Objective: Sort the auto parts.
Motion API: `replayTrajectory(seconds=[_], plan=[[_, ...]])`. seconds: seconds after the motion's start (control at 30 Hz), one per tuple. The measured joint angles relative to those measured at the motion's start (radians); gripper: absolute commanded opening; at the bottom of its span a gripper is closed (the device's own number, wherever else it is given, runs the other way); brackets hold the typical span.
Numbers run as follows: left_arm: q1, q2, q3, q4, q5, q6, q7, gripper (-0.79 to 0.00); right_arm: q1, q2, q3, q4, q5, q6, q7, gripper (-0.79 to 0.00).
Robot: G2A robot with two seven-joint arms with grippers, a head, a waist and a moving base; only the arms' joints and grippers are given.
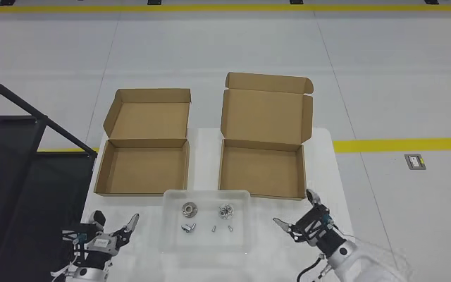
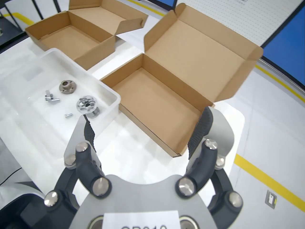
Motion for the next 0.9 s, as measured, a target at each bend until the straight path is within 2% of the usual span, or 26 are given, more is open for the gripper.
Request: replayTrajectory(seconds=[0.13, 0.5, 0.57, 0.67, 0.9], plan=[[0.001, 0.0, -0.003, 0.0, -0.005, -0.003, 0.005, 0.0, 0.05, -0.007, -0.108, 0.008, -0.048, -0.012, 0.053, 0.0], [0.001, 0.0, -0.003, 0.0, -0.004, -0.003, 0.004, 0.0, 0.051, -0.007, -0.106, 0.009, -0.047, -0.011, 0.053, 0.0], [0.001, 0.0, -0.003, 0.0, -0.004, -0.003, 0.004, 0.0, 0.057, -0.006, -0.131, -0.003, -0.071, -0.036, 0.076, 0.0], [-0.008, -0.002, 0.006, -0.004, -0.021, 0.0, -0.014, 0.0, 0.102, -0.016, -0.242, -0.014, -0.115, -0.082, 0.152, 0.0], [-0.024, -0.009, 0.032, -0.034, -0.028, 0.015, -0.034, 0.0, 0.293, -0.068, -0.478, 0.13, -0.053, -0.017, 0.222, 0.0]])
